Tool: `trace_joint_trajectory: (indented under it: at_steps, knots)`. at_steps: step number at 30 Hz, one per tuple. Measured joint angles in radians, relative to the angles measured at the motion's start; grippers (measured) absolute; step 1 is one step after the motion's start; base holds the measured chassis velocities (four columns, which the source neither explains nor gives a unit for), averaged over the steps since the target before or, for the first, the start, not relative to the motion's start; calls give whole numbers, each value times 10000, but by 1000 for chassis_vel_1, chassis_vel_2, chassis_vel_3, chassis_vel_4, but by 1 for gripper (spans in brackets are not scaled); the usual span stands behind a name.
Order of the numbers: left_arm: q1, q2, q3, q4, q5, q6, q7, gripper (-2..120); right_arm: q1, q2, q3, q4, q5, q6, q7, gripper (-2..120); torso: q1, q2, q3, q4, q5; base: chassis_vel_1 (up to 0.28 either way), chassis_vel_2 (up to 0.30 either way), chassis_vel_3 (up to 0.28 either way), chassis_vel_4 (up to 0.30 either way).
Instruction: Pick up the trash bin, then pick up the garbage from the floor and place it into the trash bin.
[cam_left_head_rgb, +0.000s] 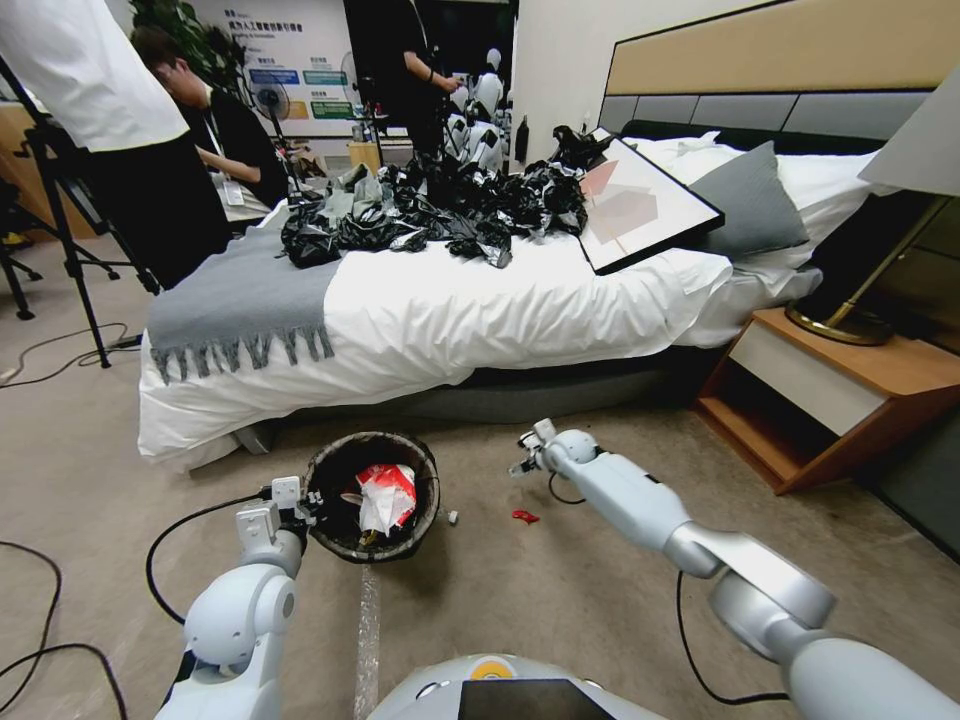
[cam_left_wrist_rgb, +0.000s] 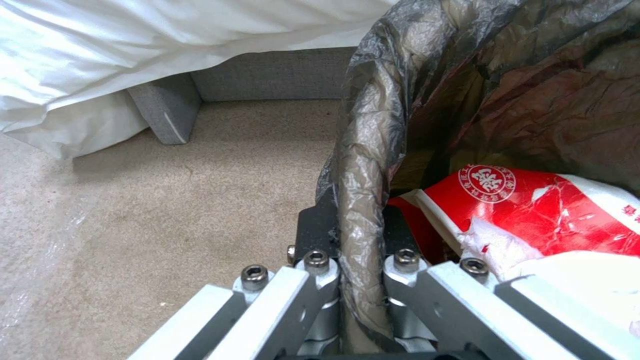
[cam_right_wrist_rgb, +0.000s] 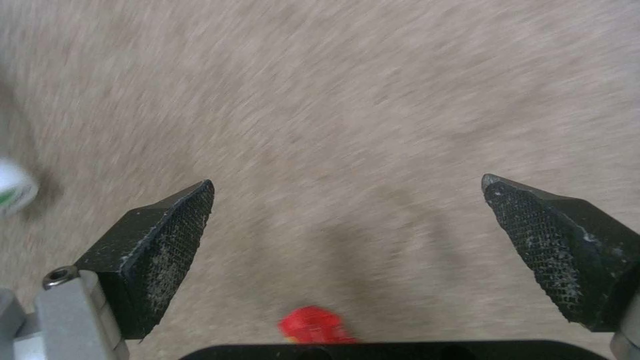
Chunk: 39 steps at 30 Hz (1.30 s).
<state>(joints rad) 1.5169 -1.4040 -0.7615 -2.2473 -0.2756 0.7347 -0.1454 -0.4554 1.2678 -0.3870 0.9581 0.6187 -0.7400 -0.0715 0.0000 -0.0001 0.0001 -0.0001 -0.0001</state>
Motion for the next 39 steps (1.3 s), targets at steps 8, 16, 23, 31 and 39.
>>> trace_joint_trajectory:
  at_steps: [8,16,23,31,39]
  knots:
    - [-63,9,31,128,21,6,55,0,-324,-192,-129,555,-101,25,37,100,0,0,-1,0,-1,0,0,0,0]
    - [-75,-41,43,195,55,13,63,0,-877,-299,105,386,-464,32,39,100,0,0,-1,0,1,0,0,0,0]
    - [-83,-64,35,228,62,13,65,0,-1235,-482,351,346,-683,36,58,100,0,0,-1,0,2,0,0,0,0]
    - [-93,-111,65,279,116,13,71,0,-1461,-583,567,255,-819,41,53,100,0,0,-1,0,2,0,0,0,0]
    - [-116,-108,16,338,122,13,93,0,-1462,-420,613,31,-948,46,41,100,-1,0,-1,2,1,0,0,0,0]
